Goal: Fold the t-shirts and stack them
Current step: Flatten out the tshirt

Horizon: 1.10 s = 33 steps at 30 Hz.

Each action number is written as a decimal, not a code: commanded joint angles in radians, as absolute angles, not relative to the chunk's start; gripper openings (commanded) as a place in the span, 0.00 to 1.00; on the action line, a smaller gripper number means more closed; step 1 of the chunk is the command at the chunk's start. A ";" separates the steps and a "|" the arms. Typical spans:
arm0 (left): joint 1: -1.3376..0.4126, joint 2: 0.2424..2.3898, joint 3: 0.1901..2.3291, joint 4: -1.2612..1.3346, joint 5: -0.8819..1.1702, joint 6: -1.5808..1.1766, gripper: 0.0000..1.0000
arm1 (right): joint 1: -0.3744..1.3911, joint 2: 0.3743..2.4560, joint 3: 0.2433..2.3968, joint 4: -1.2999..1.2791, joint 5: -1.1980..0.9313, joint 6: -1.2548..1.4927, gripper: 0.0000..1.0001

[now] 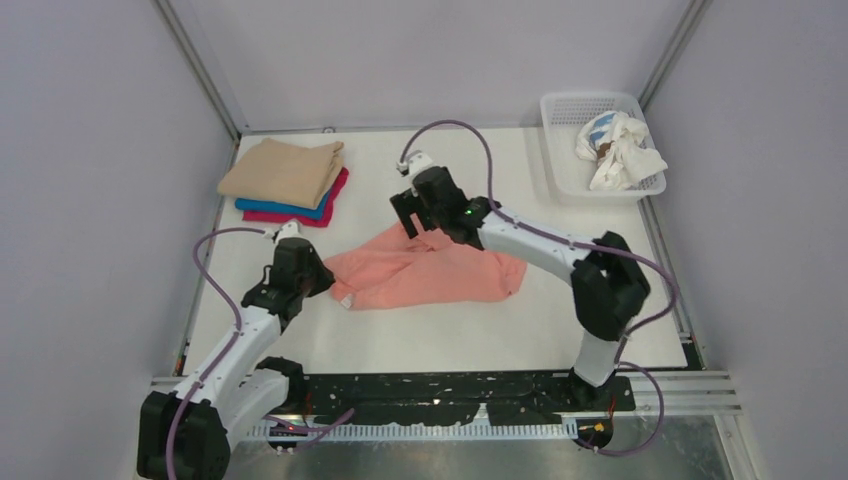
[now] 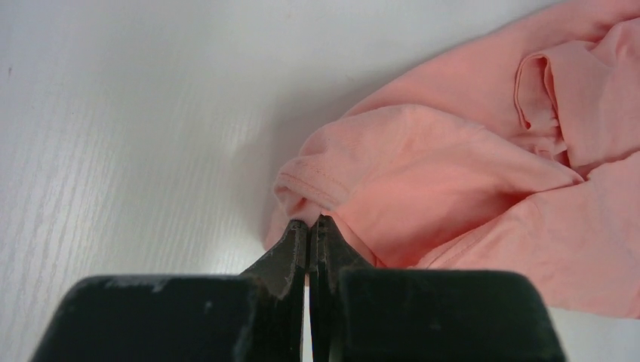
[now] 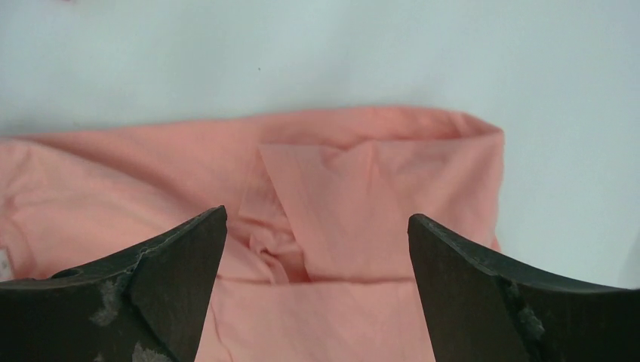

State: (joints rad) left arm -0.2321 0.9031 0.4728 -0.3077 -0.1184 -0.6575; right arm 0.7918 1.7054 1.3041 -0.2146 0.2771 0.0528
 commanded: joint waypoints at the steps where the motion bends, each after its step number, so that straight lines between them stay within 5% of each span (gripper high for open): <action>1: -0.227 0.918 0.464 -0.244 -0.095 -0.676 0.00 | 0.818 1.925 1.541 -0.343 0.322 -0.080 0.95; 8: -0.227 0.929 0.471 -0.254 -0.091 -0.671 0.00 | 0.827 2.214 1.865 -0.509 0.409 -0.082 0.96; 14: -0.227 0.917 0.469 -0.253 -0.106 -0.667 0.00 | 0.827 2.292 1.916 -0.565 0.467 -0.093 0.99; 18: -0.227 0.922 0.472 -0.255 -0.110 -0.667 0.00 | 0.826 2.291 1.899 -0.575 0.536 -0.086 0.92; 20: -0.227 0.927 0.474 -0.254 -0.111 -0.667 0.00 | 0.823 2.279 1.878 -0.557 0.567 -0.088 0.82; 22: -0.227 0.930 0.474 -0.256 -0.113 -0.667 0.00 | 0.820 2.265 1.855 -0.534 0.595 -0.086 0.60; 33: -0.227 0.933 0.477 -0.262 -0.126 -0.668 0.00 | 0.805 2.161 1.740 -0.479 0.653 -0.054 0.58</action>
